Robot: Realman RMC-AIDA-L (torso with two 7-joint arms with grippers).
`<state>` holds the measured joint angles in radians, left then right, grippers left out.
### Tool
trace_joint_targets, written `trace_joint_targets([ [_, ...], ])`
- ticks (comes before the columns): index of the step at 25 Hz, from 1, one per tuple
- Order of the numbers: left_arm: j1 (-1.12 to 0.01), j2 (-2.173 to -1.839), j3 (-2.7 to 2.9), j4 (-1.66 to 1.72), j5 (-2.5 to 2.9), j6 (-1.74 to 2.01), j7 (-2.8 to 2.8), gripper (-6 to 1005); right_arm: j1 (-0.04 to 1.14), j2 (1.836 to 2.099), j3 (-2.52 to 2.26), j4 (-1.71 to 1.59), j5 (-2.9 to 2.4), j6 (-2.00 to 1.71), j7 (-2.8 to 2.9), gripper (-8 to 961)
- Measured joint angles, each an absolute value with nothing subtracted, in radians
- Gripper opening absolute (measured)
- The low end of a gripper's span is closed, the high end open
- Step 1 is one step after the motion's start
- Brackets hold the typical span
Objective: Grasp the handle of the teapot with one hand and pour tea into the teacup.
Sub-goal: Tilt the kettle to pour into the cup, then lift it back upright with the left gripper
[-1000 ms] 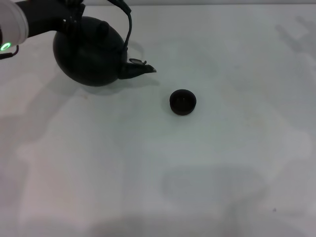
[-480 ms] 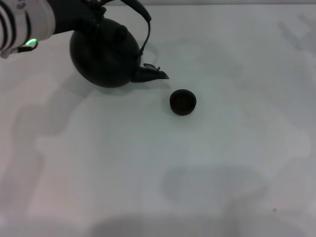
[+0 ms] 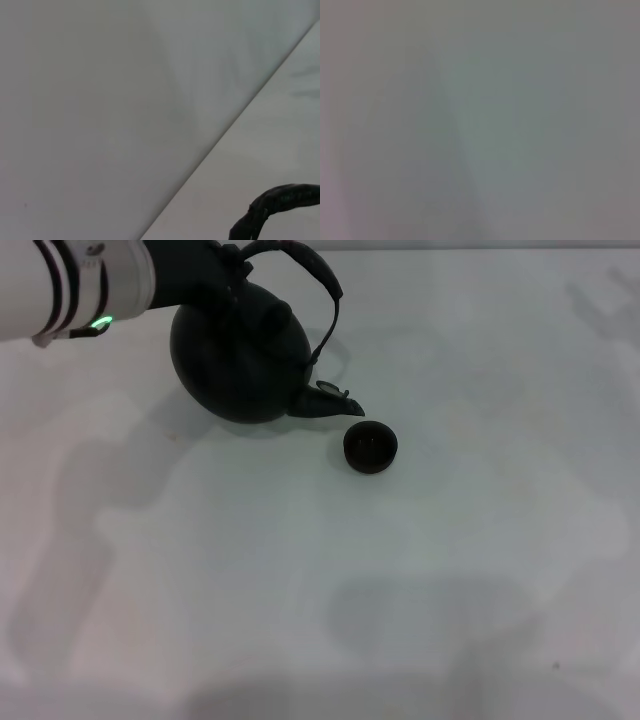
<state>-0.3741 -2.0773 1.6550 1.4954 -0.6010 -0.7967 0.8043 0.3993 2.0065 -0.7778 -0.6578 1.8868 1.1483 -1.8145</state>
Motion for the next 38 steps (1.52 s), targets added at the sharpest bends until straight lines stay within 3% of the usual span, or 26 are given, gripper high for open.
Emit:
trace_joint_targets([
  [38, -0.421, -2.077, 1.736, 1.532, -0.462, -0.846, 0.730, 132, 0.415, 2.008, -0.789, -0.620, 1.885, 1.137, -1.838, 841],
])
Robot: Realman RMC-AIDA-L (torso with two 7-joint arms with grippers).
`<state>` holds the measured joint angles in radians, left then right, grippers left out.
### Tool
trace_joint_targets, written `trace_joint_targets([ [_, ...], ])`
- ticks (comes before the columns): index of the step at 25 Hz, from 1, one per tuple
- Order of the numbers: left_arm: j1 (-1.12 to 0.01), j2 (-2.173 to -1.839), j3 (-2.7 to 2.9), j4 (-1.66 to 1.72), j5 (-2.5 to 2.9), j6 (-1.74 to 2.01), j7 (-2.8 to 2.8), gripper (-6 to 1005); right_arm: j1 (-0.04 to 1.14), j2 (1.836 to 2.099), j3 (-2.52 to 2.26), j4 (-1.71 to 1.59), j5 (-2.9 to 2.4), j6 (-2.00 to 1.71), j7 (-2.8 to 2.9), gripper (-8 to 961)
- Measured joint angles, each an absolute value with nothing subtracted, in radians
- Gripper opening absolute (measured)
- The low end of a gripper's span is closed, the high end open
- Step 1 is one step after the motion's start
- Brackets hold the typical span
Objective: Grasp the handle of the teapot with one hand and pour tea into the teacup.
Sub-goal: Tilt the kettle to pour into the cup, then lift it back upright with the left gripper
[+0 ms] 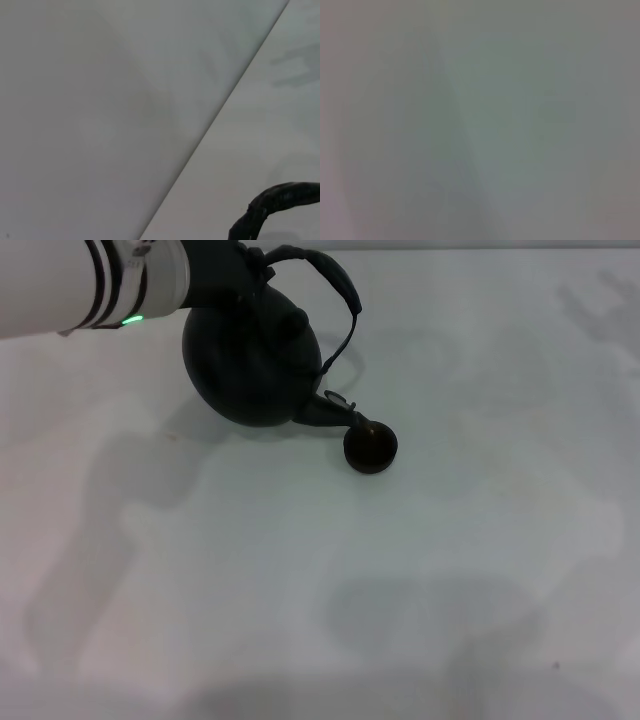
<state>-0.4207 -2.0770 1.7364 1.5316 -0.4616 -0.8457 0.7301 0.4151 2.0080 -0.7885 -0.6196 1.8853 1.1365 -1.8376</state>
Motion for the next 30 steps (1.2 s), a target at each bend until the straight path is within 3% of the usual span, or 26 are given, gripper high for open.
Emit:
trace_joint_targets([
  [12, -0.398, -2.075, 1.667, 1.524, -0.562, -0.830, 0.743, 131, 0.426, 2.007, -0.788, -0.597, 1.875, 1.127, -1.839, 841],
  [23, -0.309, -2.072, 1.368, 1.509, -1.033, -0.959, 1.078, 131, 0.424, 2.004, -0.788, -0.597, 1.872, 1.125, -1.840, 840],
  [30, -0.272, -2.072, 1.125, 1.315, -1.387, -1.151, 1.417, 131, 0.427, 2.003, -0.789, -0.597, 1.849, 1.124, -1.839, 840],
])
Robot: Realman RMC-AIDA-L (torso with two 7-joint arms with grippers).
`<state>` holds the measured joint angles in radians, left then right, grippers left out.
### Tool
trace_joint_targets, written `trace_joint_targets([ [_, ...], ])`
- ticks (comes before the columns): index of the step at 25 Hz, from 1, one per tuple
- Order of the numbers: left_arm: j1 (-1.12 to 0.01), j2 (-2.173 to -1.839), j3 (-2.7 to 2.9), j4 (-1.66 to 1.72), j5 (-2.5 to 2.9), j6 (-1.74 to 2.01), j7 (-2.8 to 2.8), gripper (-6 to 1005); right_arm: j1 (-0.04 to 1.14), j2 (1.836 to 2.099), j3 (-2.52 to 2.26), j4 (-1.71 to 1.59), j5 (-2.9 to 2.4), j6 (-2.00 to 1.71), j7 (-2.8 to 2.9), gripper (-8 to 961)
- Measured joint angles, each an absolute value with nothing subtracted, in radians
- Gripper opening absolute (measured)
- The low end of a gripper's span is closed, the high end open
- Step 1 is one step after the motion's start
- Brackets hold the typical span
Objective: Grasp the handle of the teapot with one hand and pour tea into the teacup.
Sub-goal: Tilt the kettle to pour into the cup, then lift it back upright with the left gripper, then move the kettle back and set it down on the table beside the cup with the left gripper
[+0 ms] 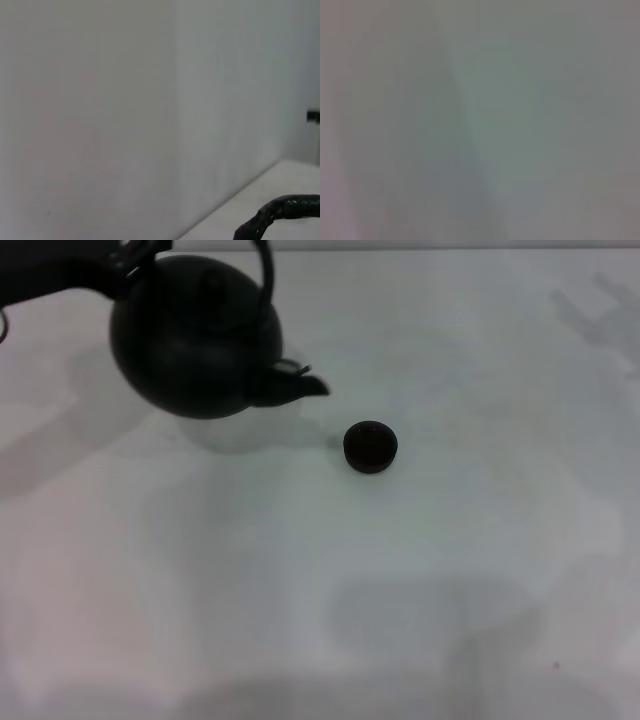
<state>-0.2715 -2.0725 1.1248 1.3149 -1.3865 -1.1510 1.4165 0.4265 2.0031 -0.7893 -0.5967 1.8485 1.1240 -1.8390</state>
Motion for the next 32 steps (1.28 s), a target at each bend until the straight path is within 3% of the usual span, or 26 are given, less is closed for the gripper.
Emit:
trace_joint_targets([
  [12, -0.290, -2.069, 0.830, 0.879, -1.541, -1.325, 1.841, 131, 0.428, 2.002, -0.790, -0.601, 1.835, 1.124, -1.828, 841],
  [32, -0.330, -2.071, 0.766, 0.552, -1.624, -1.246, 2.156, 126, 0.432, 2.000, -0.790, -0.608, 1.820, 1.129, -1.827, 840],
])
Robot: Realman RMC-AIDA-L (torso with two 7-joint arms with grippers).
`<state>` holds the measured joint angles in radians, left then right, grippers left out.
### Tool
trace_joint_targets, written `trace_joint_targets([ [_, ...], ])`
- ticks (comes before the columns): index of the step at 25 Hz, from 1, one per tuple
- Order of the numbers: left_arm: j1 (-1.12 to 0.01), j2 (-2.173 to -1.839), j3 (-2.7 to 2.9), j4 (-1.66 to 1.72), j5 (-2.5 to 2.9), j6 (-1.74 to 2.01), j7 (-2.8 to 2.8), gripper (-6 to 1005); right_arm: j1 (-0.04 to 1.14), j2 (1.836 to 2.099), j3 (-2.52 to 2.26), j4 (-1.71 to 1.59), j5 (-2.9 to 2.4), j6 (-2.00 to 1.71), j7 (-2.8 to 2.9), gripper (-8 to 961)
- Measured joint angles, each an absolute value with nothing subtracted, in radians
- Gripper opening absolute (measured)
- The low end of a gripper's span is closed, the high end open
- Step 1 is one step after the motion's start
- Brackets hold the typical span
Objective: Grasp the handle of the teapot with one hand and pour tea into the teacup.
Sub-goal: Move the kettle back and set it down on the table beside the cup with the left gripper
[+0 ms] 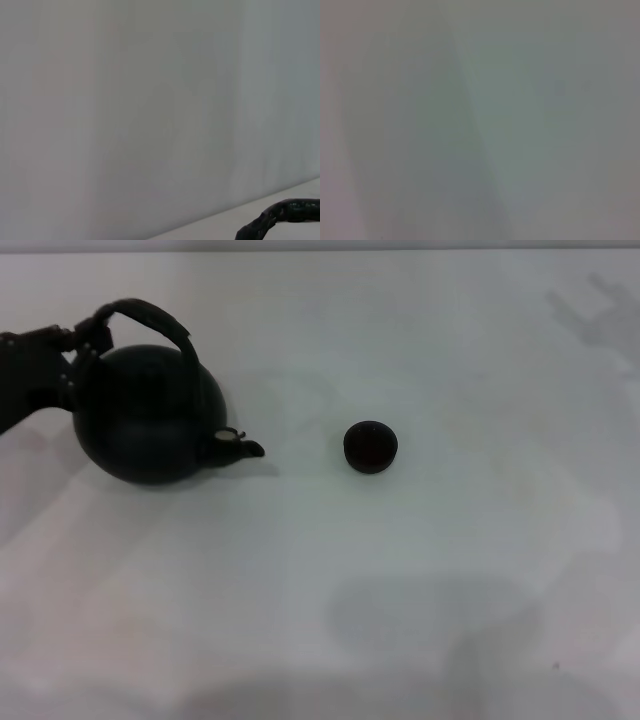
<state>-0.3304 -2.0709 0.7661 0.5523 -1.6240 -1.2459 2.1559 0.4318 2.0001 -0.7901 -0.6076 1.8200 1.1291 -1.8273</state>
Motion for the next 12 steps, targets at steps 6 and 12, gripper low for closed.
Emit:
trace_joint_targets([
  [6, -0.343, -2.075, 0.765, 0.502, -1.625, -1.235, 2.210, 124, 0.433, 2.002, -0.790, -0.606, 1.820, 1.129, -1.830, 840],
  [12, -0.338, -2.075, 0.764, 0.460, -1.641, -1.233, 2.266, 123, 0.433, 2.002, -0.790, -0.600, 1.821, 1.129, -1.832, 841],
])
